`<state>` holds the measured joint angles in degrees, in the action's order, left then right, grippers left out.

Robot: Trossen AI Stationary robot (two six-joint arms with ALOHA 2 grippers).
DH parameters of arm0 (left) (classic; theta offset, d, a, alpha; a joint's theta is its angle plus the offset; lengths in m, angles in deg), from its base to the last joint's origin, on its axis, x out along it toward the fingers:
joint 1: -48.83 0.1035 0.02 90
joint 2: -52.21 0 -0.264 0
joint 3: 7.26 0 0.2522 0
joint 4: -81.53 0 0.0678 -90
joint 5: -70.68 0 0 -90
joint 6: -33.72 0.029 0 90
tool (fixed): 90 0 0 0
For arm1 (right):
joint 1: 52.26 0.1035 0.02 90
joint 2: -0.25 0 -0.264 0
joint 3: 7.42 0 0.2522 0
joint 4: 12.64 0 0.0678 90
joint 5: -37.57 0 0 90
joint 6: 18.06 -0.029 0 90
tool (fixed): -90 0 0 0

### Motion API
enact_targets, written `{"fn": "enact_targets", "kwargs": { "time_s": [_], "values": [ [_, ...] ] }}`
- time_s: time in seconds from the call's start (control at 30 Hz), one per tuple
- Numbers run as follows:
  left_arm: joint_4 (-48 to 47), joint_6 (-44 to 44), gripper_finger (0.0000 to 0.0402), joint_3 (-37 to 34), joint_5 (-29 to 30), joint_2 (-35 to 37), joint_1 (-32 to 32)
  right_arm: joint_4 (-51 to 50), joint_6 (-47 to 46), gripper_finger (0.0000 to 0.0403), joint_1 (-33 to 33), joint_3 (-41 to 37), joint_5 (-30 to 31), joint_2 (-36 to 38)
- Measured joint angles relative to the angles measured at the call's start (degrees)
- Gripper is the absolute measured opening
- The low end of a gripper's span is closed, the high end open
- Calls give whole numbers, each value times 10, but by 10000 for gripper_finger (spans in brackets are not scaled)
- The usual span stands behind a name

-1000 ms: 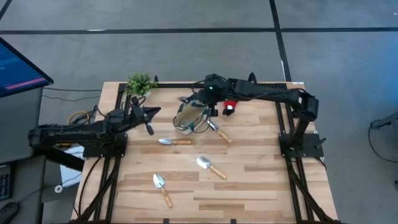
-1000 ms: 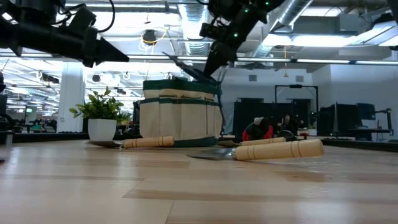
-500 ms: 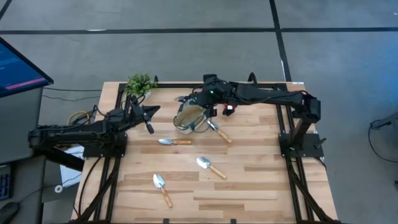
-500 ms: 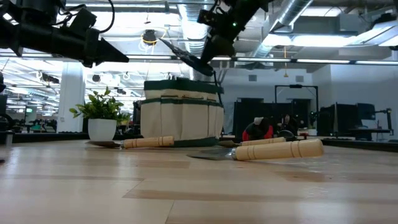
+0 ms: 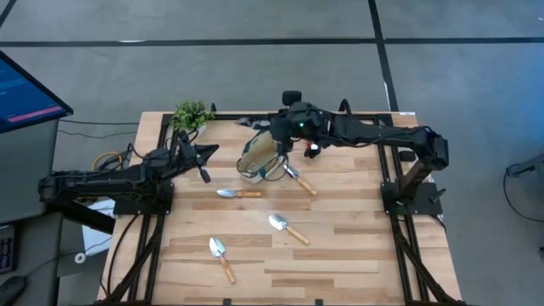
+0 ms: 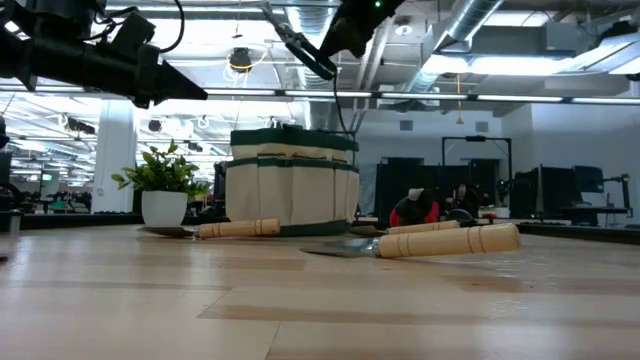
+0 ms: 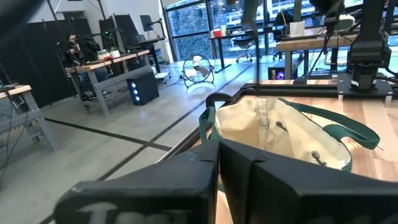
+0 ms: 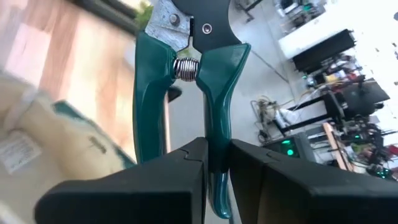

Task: Pick & Place Garden tools in Gardening bag
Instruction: Put the shear scissor into the gardening bag

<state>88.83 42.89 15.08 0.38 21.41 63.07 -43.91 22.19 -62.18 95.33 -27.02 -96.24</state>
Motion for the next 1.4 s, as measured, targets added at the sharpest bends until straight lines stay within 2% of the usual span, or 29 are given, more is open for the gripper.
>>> {"fn": "enact_targets", "kwargs": {
  "time_s": [0.23,0.67,0.87,0.93,1.03,1.4],
  "values": [
    [0,0,2,0,0,0,0,30,-2,32,2,0,-8,-1],
    [0,0,2,0,0,0,0,-49,-52,32,-23,-2,-114,-33],
    [0,0,2,0,0,0,0,-100,-53,32,-39,-6,-125,-65],
    [0,0,2,0,0,0,0,-88,-55,32,-41,-1,-134,-77],
    [0,0,2,0,0,0,0,-136,-52,32,-40,-5,-135,-80],
    [0,0,2,0,0,0,0,-160,-56,32,-36,-3,-144,-84]
  ]
}}
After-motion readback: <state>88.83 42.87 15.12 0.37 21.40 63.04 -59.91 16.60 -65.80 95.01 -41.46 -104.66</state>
